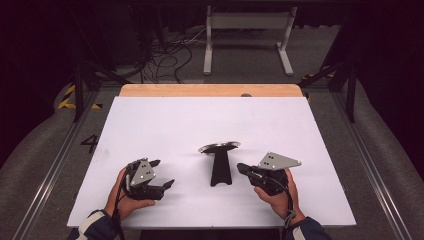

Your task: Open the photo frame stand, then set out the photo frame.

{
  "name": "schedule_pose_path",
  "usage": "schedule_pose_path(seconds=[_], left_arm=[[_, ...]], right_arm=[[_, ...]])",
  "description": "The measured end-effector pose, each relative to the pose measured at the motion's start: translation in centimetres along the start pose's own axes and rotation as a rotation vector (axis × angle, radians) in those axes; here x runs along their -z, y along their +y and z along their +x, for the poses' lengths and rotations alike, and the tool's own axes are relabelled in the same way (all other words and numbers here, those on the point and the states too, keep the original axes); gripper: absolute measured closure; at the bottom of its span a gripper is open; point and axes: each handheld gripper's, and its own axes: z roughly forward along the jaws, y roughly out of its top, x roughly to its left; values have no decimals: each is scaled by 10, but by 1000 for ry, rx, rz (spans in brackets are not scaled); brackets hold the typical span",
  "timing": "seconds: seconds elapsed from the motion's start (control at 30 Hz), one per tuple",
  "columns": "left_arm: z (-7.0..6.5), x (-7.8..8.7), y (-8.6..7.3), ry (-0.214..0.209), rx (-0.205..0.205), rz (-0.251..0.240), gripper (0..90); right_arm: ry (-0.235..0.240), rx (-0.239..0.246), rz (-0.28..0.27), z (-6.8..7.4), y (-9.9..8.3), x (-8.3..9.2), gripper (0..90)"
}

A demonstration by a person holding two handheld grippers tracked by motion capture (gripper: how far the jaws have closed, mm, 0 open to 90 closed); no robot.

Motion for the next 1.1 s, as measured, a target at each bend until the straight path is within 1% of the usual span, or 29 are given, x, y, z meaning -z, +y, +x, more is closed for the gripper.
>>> schedule_pose_path(seconds=[0.07, 0.1, 0.2, 0.23, 0.3, 0.33, 0.43, 0.53, 0.6, 0.63, 0.67, 0.7, 0.73, 0.77, 0.8, 0.83, 0.87, 0.9, 0.93, 0.97, 1.03, 1.07, 1.1], left_arm=[[2, -3, 0, -2, 11, 0, 213], [2, -3, 0, -2, 11, 0, 209], [4, -7, 3, -2, 31, -14, 205], [5, -8, 3, -2, 24, -10, 205], [5, -10, 4, -5, 30, -10, 208], [6, -11, 5, -7, 23, -7, 211], [8, -18, 14, -7, 24, -23, 214], [13, -28, 26, -1, 17, -43, 235], [16, -35, 35, -8, 13, -48, 252], [16, -35, 35, -8, 13, -48, 257], [17, -40, 41, -21, 12, -55, 277], [17, -43, 44, -28, 12, -58, 277], [16, -48, 49, -38, 3, -60, 295], [16, -54, 54, -38, -15, -62, 304], [16, -59, 58, -52, -18, -61, 306], [17, -63, 61, -73, -21, -67, 346], [16, -68, 64, -88, -17, -73, 363], [16, -72, 67, -86, -29, -78, 369], [15, -76, 69, -98, -36, -81, 369], [14, -81, 71, -110, -35, -78, 375], [12, -88, 73, -121, -35, -72, 393], [11, -91, 74, -125, -38, -67, 410], [10, -95, 75, -120, -38, -69, 413]], right_arm=[[2, 14, 0, 5, 1, -2, 900], [2, 14, 0, 5, 1, -2, 900], [2, 20, 4, 7, 1, -5, 900], [2, 18, 6, 8, 0, -6, 900], [1, 18, 9, 9, 0, -8, 900], [-2, 18, 11, 10, 0, -10, 900], [-1, 13, 17, 13, -2, -13, 900], [-14, 14, 24, 19, -3, -18, 900], [-28, 19, 24, 24, -2, -22, 900], [-33, 22, 25, 27, -2, -24, 900], [-41, 29, 25, 31, -1, -27, 900], [-41, 29, 25, 31, -1, -27, 900], [-48, 41, 26, 34, 0, -29, 900], [-53, 48, 33, 37, 0, -32, 900], [-50, 48, 38, 41, 1, -36, 900], [-49, 47, 43, 43, 1, -39, 900], [-40, 36, 48, 49, 2, -46, 900], [-43, 38, 50, 52, 2, -50, 900], [-43, 38, 50, 52, 2, -50, 900], [-42, 49, 55, 55, 2, -54, 900], [-46, 67, 71, 63, 2, -63, 900], [-48, 76, 82, 66, 1, -68, 900], [-50, 82, 91, 67, 0, -72, 900]])
